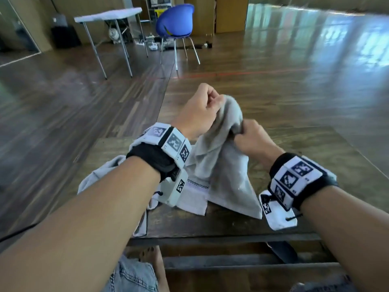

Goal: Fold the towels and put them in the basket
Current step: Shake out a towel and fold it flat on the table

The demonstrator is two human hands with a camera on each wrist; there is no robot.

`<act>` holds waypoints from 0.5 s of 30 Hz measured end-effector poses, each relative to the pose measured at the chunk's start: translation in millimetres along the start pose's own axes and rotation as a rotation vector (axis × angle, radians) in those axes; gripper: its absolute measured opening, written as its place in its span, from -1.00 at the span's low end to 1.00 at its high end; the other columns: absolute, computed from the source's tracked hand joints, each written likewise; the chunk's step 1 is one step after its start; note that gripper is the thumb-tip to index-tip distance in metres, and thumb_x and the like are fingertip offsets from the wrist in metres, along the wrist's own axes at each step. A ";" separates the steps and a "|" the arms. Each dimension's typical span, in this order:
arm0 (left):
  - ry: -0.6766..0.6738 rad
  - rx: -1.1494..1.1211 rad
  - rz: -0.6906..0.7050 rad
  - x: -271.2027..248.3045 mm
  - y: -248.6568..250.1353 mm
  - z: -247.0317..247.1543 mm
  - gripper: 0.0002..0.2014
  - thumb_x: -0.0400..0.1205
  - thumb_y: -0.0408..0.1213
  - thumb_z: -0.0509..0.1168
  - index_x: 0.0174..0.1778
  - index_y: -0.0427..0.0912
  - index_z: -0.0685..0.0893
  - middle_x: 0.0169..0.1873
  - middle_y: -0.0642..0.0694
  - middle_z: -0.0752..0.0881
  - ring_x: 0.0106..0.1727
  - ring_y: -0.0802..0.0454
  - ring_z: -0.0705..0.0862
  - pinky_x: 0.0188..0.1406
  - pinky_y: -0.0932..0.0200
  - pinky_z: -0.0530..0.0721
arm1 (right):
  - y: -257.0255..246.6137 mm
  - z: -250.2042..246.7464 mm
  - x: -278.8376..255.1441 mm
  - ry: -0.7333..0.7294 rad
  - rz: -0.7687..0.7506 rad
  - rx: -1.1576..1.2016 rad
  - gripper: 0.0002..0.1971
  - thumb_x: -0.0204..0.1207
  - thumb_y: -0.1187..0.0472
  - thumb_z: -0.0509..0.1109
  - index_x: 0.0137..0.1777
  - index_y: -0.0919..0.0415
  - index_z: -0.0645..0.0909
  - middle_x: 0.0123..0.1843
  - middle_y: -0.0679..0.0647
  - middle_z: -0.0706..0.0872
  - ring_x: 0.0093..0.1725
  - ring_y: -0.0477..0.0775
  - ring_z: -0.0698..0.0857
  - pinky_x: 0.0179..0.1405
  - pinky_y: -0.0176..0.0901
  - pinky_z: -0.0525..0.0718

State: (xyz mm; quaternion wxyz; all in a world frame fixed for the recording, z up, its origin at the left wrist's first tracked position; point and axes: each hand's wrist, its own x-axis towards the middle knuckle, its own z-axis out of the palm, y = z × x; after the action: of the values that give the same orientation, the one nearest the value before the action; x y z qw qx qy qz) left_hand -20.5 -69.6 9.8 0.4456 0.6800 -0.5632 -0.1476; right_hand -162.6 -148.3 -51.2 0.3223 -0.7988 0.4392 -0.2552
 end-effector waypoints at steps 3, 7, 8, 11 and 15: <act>-0.098 -0.076 -0.054 -2.8 13.1 -7.4 -0.45 0.60 0.04 0.45 0.35 -0.20 0.45 0.02 0.01 0.68 0.02 0.10 0.71 -0.05 0.16 0.68 | -27.2 -32.2 12.6 0.186 0.055 0.284 -0.74 0.53 0.40 0.21 -0.33 0.13 0.56 -0.38 -0.07 0.61 -0.39 -0.15 0.57 -0.68 -0.42 0.44; -0.195 0.005 -0.063 -11.5 10.7 -12.2 -0.65 0.69 -0.20 0.38 0.20 -0.45 0.63 0.02 -0.42 0.78 -0.17 -0.05 0.73 -0.30 0.22 0.72 | -57.0 -72.9 18.6 0.170 -0.009 0.390 -0.76 0.52 0.38 0.19 -0.18 0.15 0.67 -0.30 0.02 0.71 -0.31 -0.03 0.68 -0.43 -0.21 0.62; -0.150 0.006 -0.040 -12.3 10.9 -13.7 -0.71 0.72 -0.23 0.33 0.15 -0.43 0.69 0.02 -0.45 0.78 -0.19 -0.08 0.71 -0.23 0.14 0.76 | -59.7 -80.3 17.8 0.144 -0.048 0.390 -0.72 0.51 0.38 0.17 -0.02 0.16 0.71 -0.17 0.07 0.77 -0.19 0.02 0.74 -0.32 -0.12 0.70; 0.035 -0.096 -0.027 -10.9 11.9 -17.0 -0.79 0.76 -0.20 0.28 -0.01 -0.27 0.71 -0.08 -0.40 0.79 -0.16 -0.30 0.79 -0.08 -0.30 0.79 | -60.1 -93.4 12.3 0.122 -0.187 0.466 -0.62 0.56 0.41 0.18 0.26 0.06 0.62 0.15 0.07 0.79 0.15 0.06 0.78 0.04 -0.03 0.79; 0.063 -0.033 -0.032 -9.7 8.3 -12.4 -0.73 0.77 -0.16 0.22 -0.14 -0.23 0.67 -0.21 -0.25 0.78 -0.13 -0.30 0.80 -0.07 -0.32 0.79 | -38.0 -85.0 5.2 0.080 -0.143 0.329 -0.62 0.61 0.25 0.43 0.41 0.10 0.55 0.25 0.04 0.74 0.23 0.01 0.73 0.18 -0.09 0.74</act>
State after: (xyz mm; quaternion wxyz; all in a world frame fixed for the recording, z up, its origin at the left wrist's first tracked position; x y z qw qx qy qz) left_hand -20.2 -55.2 20.2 0.4719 0.6858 -0.5355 -0.1425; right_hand -198.4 -162.1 33.8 0.4118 -0.7537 0.3460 -0.3777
